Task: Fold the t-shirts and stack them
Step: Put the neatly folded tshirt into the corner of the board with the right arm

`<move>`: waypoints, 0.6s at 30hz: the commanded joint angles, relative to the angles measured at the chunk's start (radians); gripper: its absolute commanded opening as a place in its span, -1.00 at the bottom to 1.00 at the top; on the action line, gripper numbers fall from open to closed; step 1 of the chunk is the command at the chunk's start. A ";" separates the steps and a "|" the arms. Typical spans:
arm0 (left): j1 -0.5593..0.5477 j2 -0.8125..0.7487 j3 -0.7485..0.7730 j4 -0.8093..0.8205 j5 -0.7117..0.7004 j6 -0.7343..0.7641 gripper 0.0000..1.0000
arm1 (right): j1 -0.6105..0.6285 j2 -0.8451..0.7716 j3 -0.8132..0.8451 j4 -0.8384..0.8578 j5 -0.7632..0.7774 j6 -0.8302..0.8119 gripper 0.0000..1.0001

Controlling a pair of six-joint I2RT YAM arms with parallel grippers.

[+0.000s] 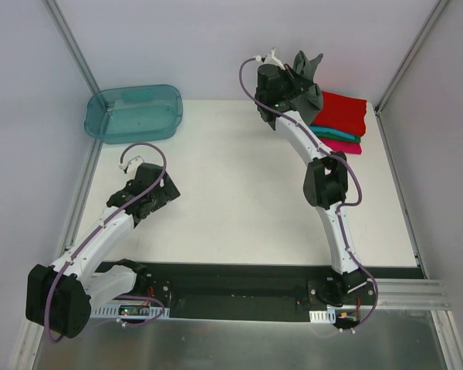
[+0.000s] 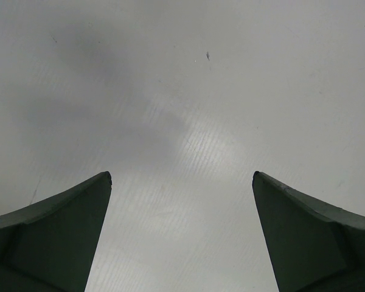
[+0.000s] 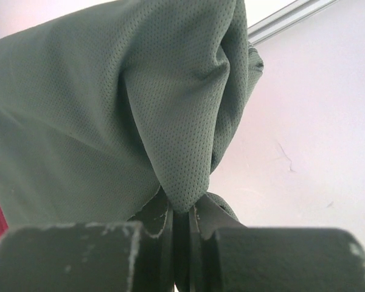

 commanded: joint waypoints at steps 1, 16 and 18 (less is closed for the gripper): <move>0.011 0.016 -0.011 -0.015 -0.018 -0.013 0.98 | -0.011 0.014 0.098 0.061 0.032 0.056 -0.98; 0.014 0.103 0.012 -0.015 0.004 -0.008 0.98 | -0.073 0.092 0.170 0.001 -0.046 0.287 -0.98; 0.016 0.119 0.017 -0.014 0.009 -0.008 0.98 | -0.094 0.109 0.179 -0.007 -0.041 0.311 -0.98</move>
